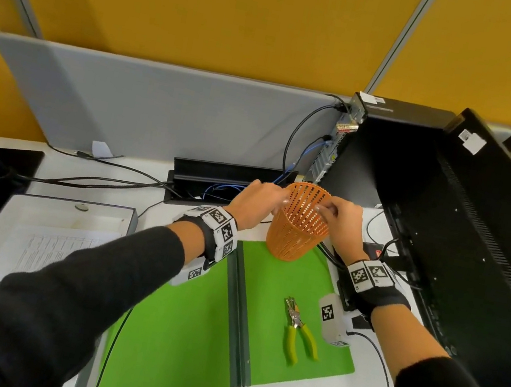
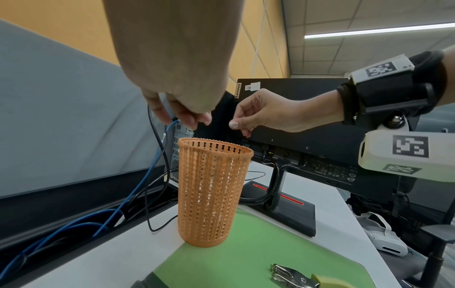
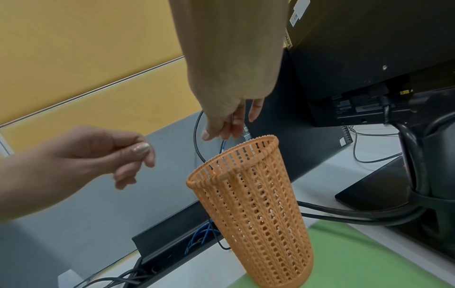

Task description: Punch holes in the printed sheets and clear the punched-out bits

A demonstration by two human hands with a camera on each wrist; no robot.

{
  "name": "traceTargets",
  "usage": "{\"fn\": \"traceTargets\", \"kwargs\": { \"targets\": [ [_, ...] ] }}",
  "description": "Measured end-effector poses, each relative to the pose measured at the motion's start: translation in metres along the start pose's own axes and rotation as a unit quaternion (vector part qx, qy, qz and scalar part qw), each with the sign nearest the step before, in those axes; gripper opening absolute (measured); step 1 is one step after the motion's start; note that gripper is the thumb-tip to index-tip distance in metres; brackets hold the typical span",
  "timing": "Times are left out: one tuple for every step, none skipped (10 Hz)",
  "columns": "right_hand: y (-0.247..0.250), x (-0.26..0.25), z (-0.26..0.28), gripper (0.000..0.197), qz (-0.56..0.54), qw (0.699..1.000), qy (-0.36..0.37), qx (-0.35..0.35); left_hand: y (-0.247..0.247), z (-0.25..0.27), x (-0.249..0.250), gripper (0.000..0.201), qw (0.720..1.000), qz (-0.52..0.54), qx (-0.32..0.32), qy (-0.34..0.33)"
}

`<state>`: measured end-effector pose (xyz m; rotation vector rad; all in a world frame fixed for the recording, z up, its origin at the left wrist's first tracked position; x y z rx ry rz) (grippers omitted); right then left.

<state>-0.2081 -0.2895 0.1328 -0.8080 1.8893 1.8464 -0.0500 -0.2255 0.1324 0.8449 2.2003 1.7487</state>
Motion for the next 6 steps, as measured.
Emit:
{"fn": "traceTargets", "kwargs": {
  "targets": [
    [0.0,-0.001,0.003,0.01,-0.01,1.0,0.001,-0.014,0.006,0.005,-0.002,0.01,0.999,-0.007,-0.025,0.034],
    [0.0,0.001,0.006,0.008,-0.022,1.0,0.015,-0.005,0.01,0.01,-0.006,0.024,0.998,-0.036,-0.048,0.036],
    [0.002,-0.002,0.011,0.006,-0.03,1.0,0.009,-0.002,0.015,0.018,-0.006,0.031,0.999,-0.006,-0.024,0.042],
    [0.003,-0.006,0.016,0.009,-0.031,0.999,0.008,-0.014,0.021,0.029,-0.007,0.024,0.996,0.027,0.028,0.086],
    [0.004,-0.012,0.016,0.008,-0.047,0.998,0.031,-0.02,0.03,0.037,-0.011,0.022,0.992,0.002,0.05,0.116],
    [0.009,-0.025,0.008,0.014,-0.077,0.996,0.04,-0.02,0.05,0.045,-0.015,0.031,0.99,-0.073,0.036,0.118]
  ]
}}
Point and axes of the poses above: each hand's wrist, its own z-axis away from the middle knuckle, its own y-axis out of the back of the hand, x = y × z, the point moved 6 cm from there along -z, towards the middle knuckle, and after that the axes turned 15 degrees about -y, right-handed, at the moved point
